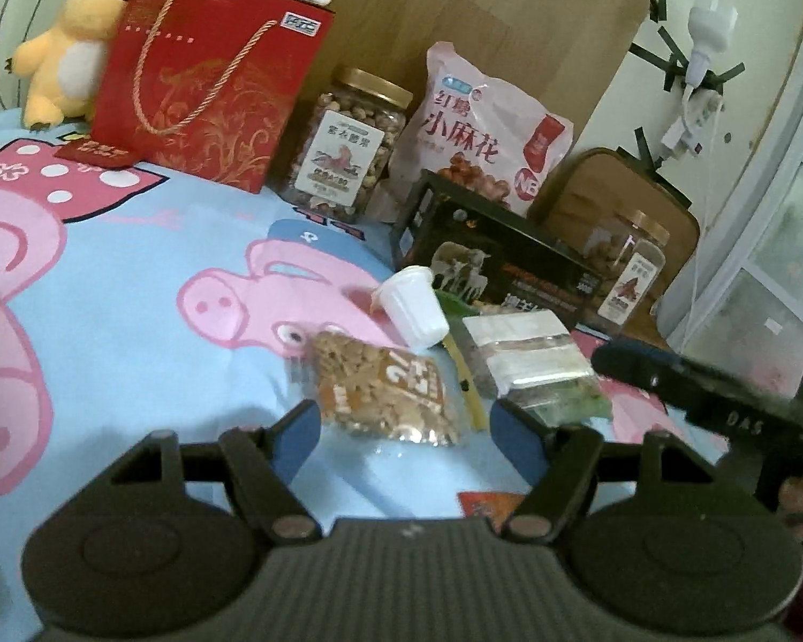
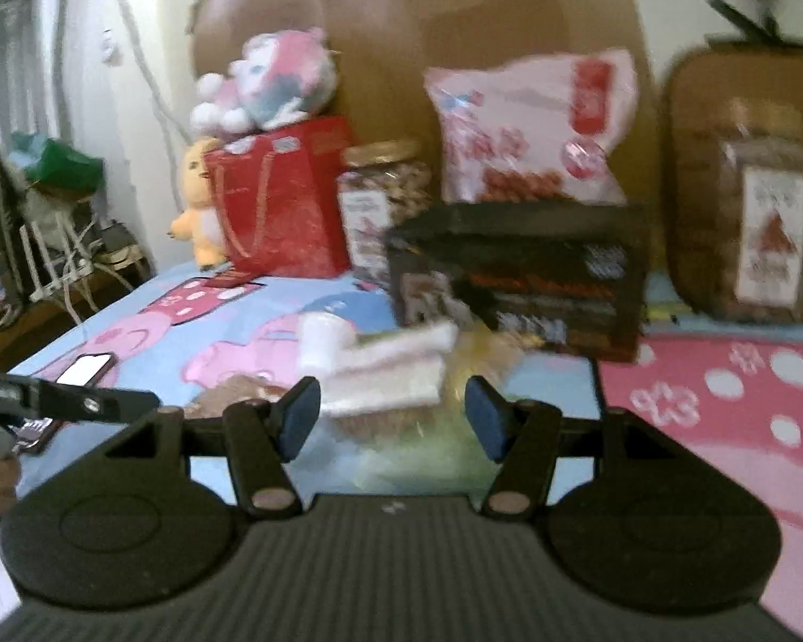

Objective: Organize snacks

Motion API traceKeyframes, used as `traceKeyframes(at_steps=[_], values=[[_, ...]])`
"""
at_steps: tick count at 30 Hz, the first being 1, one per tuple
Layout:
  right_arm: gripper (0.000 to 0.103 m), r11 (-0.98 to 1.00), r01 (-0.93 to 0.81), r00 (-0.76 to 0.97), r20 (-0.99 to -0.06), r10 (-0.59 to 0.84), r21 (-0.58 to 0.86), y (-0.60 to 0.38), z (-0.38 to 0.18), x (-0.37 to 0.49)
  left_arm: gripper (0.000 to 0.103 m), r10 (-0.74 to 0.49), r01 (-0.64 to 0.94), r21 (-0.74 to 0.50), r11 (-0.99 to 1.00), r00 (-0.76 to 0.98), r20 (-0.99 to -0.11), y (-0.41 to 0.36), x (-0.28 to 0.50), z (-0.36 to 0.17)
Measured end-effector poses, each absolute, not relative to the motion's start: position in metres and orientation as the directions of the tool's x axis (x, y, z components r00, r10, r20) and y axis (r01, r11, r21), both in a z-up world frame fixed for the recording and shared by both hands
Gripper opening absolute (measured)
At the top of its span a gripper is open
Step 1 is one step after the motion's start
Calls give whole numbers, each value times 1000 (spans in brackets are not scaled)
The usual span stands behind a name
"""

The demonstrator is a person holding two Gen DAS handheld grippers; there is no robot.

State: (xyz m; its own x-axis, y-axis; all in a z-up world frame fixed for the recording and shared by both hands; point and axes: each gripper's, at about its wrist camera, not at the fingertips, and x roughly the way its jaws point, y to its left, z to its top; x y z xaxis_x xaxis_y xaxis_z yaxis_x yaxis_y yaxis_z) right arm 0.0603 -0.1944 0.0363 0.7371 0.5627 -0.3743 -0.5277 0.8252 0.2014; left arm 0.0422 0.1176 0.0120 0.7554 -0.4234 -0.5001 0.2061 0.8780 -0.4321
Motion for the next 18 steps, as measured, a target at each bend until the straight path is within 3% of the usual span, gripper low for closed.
traceKeyframes(at_steps=[5,12,18], values=[[60,790,-604,712,-377,593,104,-152,51,72,71,-430,199,-461,865,768,-474,129,34,10],[39,811,-585,669,-562,487,7,-85,25,136,71,-431,216,-456,864,786,-444,137,20,13],[34,788,-615,642,-591,488,-18,-62,14,150,71,-433,214,-468,857,791,-431,145,15,10]])
